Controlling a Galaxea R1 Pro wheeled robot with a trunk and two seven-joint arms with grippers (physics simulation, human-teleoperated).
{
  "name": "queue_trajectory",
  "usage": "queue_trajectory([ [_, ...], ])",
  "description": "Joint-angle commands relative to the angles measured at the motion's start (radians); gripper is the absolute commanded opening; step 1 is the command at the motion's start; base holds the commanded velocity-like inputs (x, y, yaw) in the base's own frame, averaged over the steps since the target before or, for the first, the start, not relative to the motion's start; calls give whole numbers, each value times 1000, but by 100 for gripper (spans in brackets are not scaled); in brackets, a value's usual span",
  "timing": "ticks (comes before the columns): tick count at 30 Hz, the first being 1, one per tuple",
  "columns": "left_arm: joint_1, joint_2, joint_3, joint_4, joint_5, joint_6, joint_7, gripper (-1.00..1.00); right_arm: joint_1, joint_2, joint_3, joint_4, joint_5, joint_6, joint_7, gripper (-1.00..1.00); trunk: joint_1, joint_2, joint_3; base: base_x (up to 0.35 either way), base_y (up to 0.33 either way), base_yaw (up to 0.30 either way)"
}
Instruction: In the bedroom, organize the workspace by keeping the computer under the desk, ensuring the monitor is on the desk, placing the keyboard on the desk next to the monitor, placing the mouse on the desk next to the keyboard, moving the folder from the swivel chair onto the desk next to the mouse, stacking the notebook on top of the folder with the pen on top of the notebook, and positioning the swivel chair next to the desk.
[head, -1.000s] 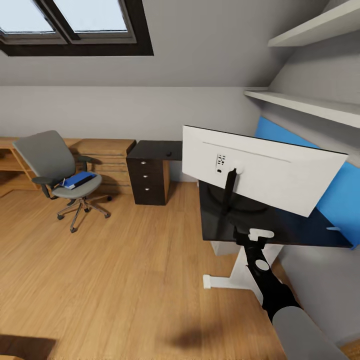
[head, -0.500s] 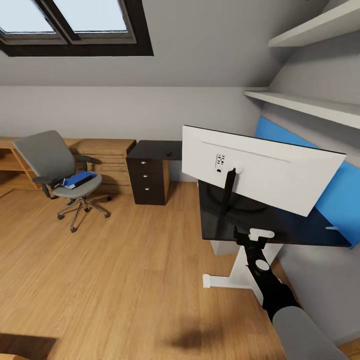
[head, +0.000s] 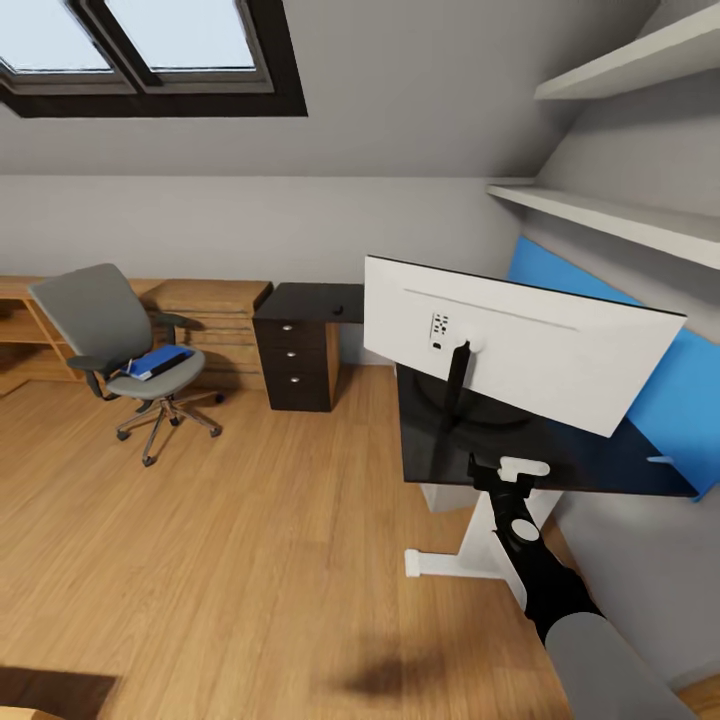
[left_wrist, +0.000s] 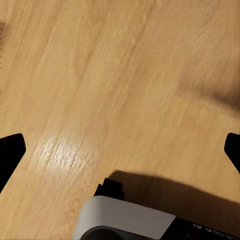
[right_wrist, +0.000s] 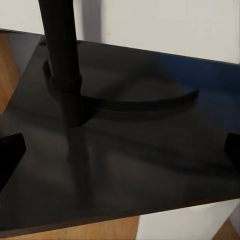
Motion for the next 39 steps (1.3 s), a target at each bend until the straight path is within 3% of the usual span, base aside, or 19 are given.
queue_trajectory([
  [1,-1,0,-3,1,3,-3,3,100,-1,0,1,1,-4,-3,-2,100,-4,7,2,0,0,0],
  [13,-1,0,-3,1,3,-2,3,100,-1,1,-5,-6,-6,16,-13,100,-50,91,40,0,0,0],
  [20,-1,0,-3,1,3,-2,2,100,-1,0,-7,-11,-7,103,-20,100,-77,140,62,0,0,0],
  [30,-1,-2,-3,8,3,-2,-6,100,-1,-3,-56,-47,-6,174,-21,100,-115,210,93,0,0,0],
  [39,-1,-2,-3,11,3,-3,-6,100,-1,-8,-67,-55,-4,179,-22,100,-150,273,121,0,0,0],
])
